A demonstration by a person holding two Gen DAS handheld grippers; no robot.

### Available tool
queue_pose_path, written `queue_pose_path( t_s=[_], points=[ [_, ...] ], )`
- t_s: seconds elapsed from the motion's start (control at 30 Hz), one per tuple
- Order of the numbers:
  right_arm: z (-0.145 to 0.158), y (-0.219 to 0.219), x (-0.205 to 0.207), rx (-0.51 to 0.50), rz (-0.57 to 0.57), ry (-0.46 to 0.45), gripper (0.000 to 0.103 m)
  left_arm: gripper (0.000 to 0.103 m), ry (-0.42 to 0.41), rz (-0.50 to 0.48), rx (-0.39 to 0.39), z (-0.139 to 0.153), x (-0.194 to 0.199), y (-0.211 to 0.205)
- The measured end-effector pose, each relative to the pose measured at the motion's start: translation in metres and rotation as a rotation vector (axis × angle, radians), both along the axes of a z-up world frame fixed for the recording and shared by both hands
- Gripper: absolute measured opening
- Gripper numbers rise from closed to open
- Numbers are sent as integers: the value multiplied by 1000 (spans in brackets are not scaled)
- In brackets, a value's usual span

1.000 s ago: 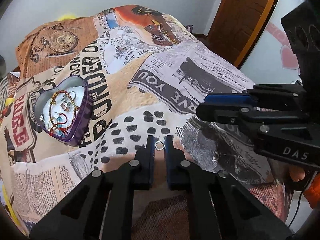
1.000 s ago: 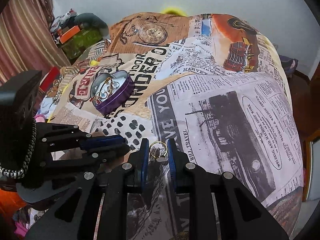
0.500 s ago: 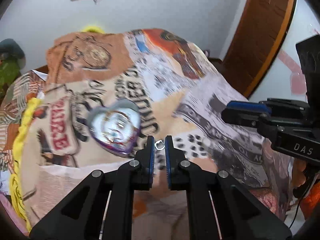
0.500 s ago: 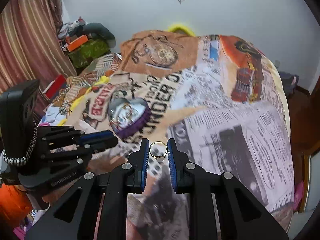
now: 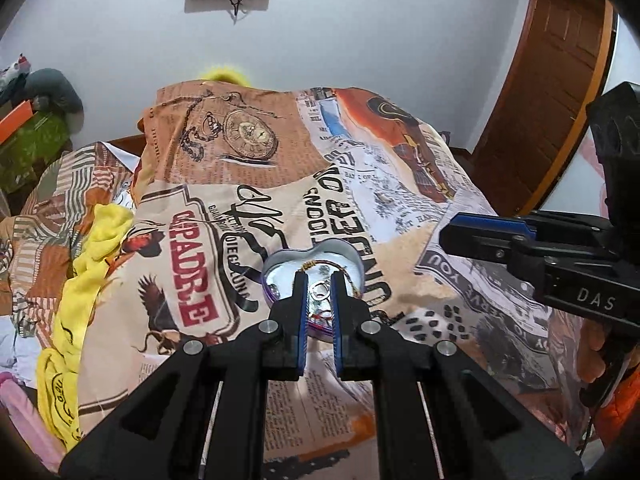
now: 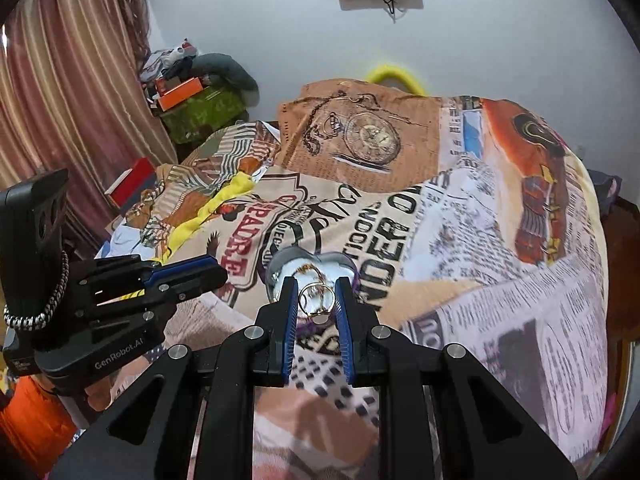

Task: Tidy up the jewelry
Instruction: 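Lower the gold ring onto the foam and open the right gripper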

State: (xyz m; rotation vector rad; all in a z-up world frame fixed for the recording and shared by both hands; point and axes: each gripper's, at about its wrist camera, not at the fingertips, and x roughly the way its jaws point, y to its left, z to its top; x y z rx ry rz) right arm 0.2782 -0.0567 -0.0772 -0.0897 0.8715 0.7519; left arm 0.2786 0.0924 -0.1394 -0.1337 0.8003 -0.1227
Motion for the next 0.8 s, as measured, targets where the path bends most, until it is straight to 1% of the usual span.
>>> queue_pose_path(
  t_s=[0.1, 0.3, 0.5, 0.63, 0.8],
  points=[
    [-7, 11, 9, -8, 5, 14, 17, 9, 10, 1, -7, -7, 7, 4],
    [-31, 28, 27, -39, 14, 75, 17, 9, 45, -6, -26, -28, 25, 6],
    [-59, 36, 42, -60, 16, 168, 17, 9, 86, -10, -46, -52, 42, 9],
    [-71, 39, 47, -82, 12, 186, 17, 9, 116, -7, -61, -66, 52, 12],
    [-77, 42, 51, -94, 16, 188, 17, 9, 118, -12, -64, -71, 56, 13]
  ],
)
